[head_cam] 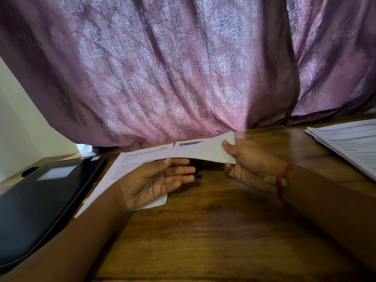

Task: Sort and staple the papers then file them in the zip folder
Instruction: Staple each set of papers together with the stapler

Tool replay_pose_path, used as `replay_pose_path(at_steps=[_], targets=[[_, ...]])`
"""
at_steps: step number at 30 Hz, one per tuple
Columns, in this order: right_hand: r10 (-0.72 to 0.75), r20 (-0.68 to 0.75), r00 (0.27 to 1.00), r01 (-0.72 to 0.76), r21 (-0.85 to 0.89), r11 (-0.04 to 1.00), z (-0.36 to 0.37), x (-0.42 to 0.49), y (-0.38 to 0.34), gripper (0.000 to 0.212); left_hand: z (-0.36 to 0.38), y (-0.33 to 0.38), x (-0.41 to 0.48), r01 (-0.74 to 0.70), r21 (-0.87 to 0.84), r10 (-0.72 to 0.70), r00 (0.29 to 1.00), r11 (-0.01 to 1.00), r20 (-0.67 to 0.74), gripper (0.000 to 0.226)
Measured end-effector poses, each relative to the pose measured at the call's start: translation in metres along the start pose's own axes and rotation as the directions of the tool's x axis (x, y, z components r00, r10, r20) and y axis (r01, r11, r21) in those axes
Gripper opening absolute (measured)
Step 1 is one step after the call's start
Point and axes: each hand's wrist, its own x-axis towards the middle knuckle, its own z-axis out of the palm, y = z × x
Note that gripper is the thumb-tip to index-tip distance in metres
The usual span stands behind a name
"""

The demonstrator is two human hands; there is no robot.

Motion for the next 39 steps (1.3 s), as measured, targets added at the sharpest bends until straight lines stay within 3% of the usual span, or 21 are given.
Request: replay_pose_path(at_steps=[7,14,26,39], targets=[[-0.025,0.101,0.995,0.036,-0.11,0.993,0.008,-0.003,0.011,0.027,0.029,-0.014,0.006,0.005,0.15,0.001,0.999,0.989,-0.039,0.057],[-0.05,0.173,0.984,0.074,-0.138,0.988,0.014,-0.007,0.017,0.028,0.041,-0.019,0.009,0.012,0.285,0.047,0.979,0.958,-0.199,0.036],[0.117,0.257,0.959,-0.05,-0.255,0.966,0.008,-0.018,-0.001,0.03,0.043,-0.011,0.004,0.006,0.326,0.08,0.965,0.945,-0.25,0.03],[0.094,0.224,0.97,-0.029,-0.276,0.961,0.011,-0.019,0.006,0.034,0.044,-0.012,0.002,0.047,0.343,0.057,0.957,0.938,-0.286,0.029]])
